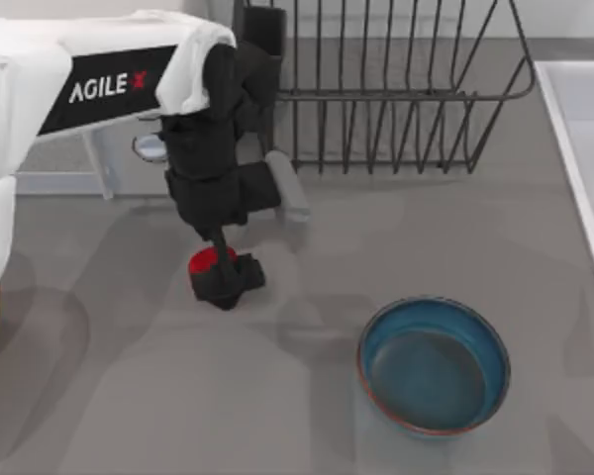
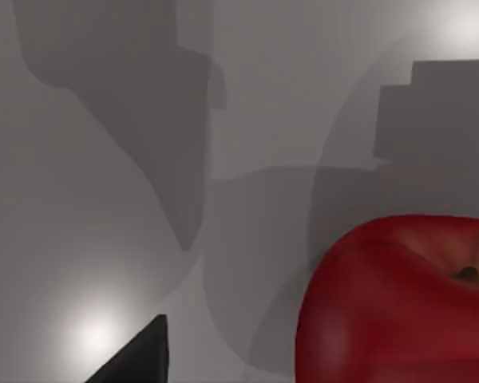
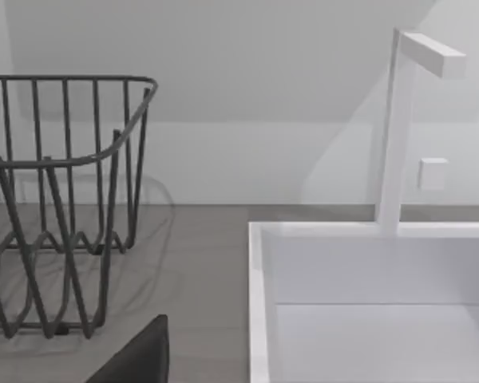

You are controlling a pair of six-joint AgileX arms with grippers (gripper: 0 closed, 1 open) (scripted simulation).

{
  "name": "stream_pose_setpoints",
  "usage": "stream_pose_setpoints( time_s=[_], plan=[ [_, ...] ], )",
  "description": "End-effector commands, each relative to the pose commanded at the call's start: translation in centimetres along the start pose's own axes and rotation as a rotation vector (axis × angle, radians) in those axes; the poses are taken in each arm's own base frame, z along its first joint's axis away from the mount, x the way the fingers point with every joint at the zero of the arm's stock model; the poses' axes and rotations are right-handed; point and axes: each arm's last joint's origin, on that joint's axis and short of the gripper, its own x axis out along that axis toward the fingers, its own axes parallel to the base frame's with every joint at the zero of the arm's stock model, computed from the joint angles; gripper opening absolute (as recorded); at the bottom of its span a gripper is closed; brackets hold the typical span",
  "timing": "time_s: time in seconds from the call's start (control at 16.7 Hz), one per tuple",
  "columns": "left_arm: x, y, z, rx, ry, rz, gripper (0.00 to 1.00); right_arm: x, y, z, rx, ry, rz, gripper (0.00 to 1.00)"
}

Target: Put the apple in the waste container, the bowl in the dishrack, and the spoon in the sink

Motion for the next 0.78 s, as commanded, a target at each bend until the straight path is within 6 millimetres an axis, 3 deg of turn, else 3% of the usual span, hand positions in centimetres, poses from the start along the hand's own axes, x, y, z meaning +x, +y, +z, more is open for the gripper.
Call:
stream_pose_setpoints(
  time_s=[0.18,0.42,0.78],
  plan=[
    [2.1,-0.1,-0.1,0.0,0.001,-0.001,1.0,0.0,0.0,0.0,0.0,0.0,0.0,1.0],
    [2.2,-0.1,-0.1,0.0,0.001,-0.001,1.0,0.0,0.0,0.0,0.0,0.0,0.0,1.0],
    [2.2,-0.1,-0.1,0.0,0.001,-0.001,0.55,0.0,0.0,0.0,0.0,0.0,0.0,1.0]
  ],
)
